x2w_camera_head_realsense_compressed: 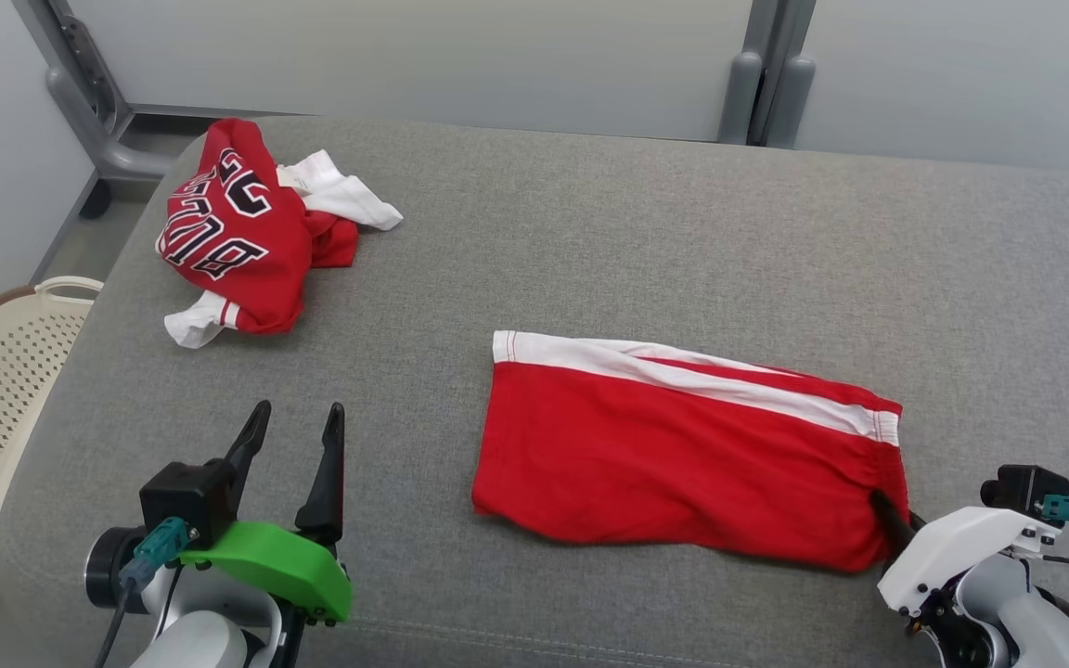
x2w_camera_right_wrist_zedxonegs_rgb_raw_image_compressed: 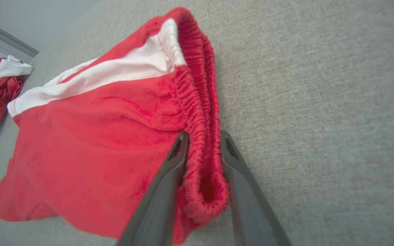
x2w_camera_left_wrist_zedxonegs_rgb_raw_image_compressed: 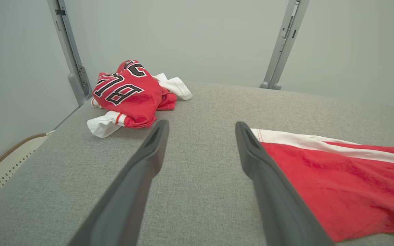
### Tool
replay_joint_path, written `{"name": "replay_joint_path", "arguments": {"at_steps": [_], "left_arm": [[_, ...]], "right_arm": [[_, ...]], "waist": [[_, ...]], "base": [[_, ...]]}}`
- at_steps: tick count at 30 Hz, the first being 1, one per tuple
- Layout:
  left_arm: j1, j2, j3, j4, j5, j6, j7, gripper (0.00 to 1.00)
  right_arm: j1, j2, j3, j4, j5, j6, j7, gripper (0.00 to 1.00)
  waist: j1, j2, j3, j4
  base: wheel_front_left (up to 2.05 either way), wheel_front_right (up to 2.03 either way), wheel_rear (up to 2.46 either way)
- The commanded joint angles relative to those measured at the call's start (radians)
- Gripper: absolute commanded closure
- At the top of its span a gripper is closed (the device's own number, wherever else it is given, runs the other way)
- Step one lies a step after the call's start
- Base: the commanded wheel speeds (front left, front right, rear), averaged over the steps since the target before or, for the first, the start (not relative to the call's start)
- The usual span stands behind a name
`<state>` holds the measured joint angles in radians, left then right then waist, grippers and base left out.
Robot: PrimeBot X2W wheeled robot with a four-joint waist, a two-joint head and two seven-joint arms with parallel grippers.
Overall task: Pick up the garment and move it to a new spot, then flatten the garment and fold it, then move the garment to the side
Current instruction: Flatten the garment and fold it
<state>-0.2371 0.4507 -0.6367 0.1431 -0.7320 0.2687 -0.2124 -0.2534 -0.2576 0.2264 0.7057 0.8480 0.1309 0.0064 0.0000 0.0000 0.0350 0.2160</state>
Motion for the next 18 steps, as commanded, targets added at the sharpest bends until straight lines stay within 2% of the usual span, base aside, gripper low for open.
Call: {"name": "replay_joint_path", "arguments": {"at_steps": [1,8,18], "left_arm": [[-0.006,0.000,-0.001,0.003,0.008,0.005,0.003,0.00],[0.012,0.010,-0.005,0.000,-0.001,0.006,0.008,0.00],[0.005,0.000,-0.022,-0.021,0.001,0.007,0.016,0.00]], "right_arm": [[-0.012,-0.011,0.007,0.005,0.014,0.000,-0.012,1.00],[-0.036,-0.055,0.020,0.012,0.097,-0.001,-0.023,1.00],[-0.066,-0.178,-0.001,0.047,0.130,0.000,0.025,1.00]], "waist": [[0.0000,0.0000,-0.005,-0.004],[0.0000,0.0000,-0.020,-0.028],[0.0000,0.0000,-0.044,-0.059]], "base": [[0.00,0.00,0.00],[0.00,0.00,0.00],[0.00,0.00,0.00]]}}
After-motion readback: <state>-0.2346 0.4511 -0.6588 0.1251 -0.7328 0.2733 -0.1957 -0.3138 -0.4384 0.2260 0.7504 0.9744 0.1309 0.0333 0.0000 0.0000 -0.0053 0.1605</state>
